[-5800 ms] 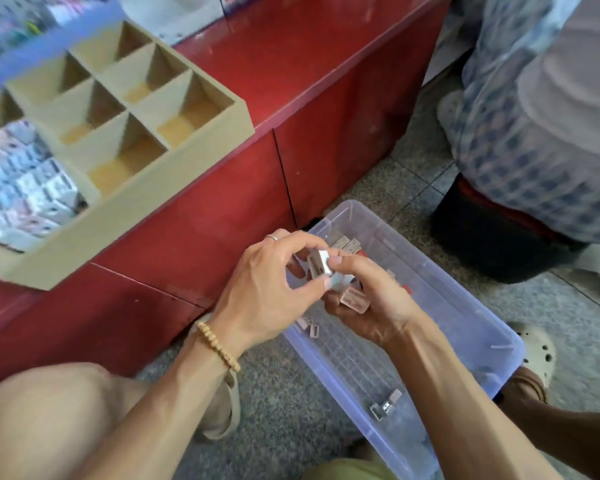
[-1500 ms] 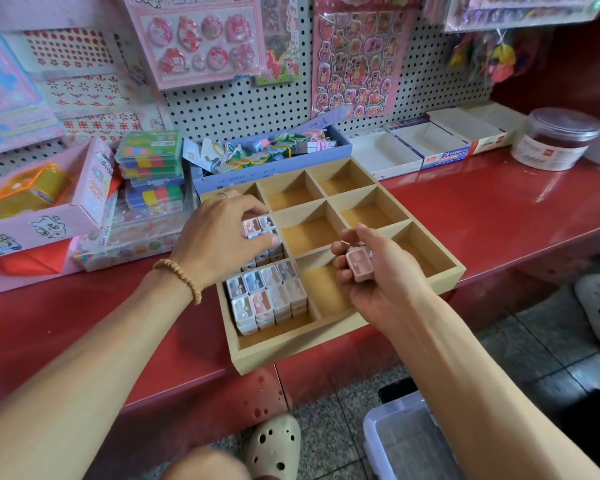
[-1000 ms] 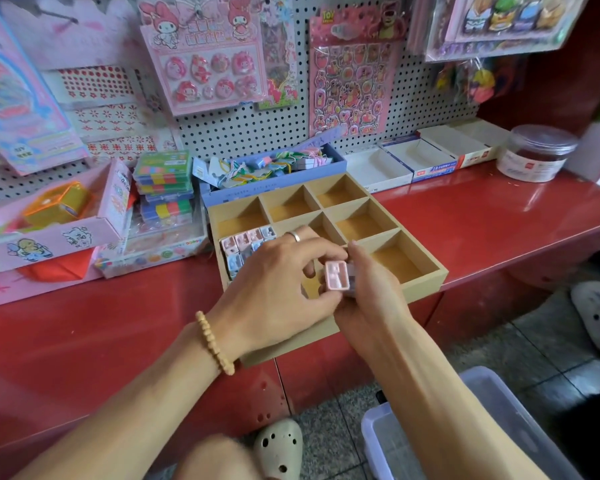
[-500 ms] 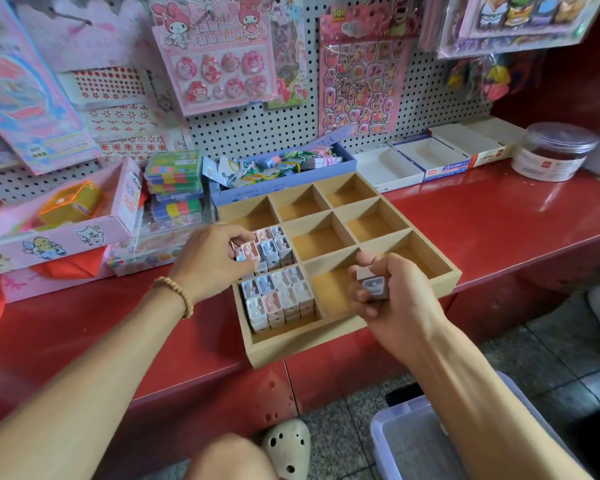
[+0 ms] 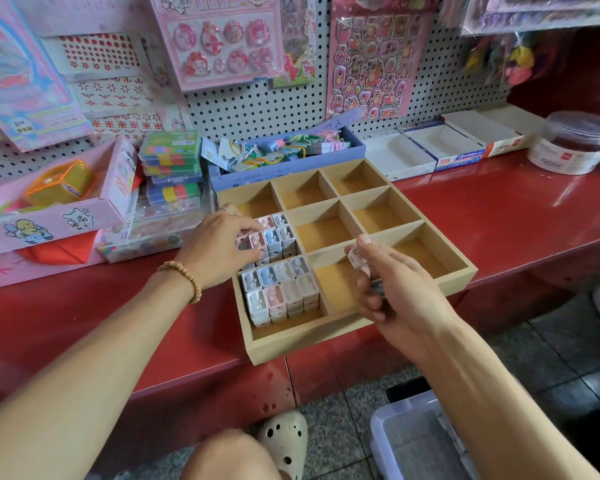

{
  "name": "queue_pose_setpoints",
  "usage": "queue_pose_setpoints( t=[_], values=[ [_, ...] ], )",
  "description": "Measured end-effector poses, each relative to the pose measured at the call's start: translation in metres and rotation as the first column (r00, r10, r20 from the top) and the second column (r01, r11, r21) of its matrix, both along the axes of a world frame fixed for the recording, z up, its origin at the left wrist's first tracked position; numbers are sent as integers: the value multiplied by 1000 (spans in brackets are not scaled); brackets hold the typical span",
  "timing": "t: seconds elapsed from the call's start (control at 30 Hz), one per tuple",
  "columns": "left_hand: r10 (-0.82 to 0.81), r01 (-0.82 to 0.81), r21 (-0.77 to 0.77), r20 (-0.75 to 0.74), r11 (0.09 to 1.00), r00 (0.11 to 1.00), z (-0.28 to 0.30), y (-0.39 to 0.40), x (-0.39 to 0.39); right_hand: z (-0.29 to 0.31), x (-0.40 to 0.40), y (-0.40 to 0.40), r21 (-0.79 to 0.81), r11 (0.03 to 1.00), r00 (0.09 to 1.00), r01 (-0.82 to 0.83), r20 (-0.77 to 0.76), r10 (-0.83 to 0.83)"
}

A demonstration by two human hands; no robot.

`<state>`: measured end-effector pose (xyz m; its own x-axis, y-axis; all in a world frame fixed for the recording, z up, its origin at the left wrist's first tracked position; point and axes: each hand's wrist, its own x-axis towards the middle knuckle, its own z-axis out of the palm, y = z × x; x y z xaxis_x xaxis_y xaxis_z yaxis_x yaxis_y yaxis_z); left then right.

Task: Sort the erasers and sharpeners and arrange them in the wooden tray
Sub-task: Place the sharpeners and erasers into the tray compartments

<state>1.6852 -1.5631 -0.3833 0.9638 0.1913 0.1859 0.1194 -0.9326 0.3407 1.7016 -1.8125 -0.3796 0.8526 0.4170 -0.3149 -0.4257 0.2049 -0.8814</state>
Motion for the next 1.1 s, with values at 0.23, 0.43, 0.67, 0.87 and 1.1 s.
queue_pose_setpoints(
  t=[0.23,0.43,0.67,0.87,1.1],
  values=[
    [3,-3,-35,12,999,1000,5,0,-3,-4,0,0,-54,998,999,-17,36,19],
    [-157,196,-216,184,956,970,36,-33,-21,4,-6,2,-67,996,996,-59,58,63],
    [-245,304,-145,324,942,914,42,-72,-35,11,-14,19,-1,1000,997,-15,78,16],
    [-195,261,-88,450,961,871,40,-64,-38,16,-17,38,48,996,995,-74,73,71],
    [-113,169,-114,386,979,916,44,-46,-39,20,-13,55,32,996,996,-81,-21,82]
  ],
)
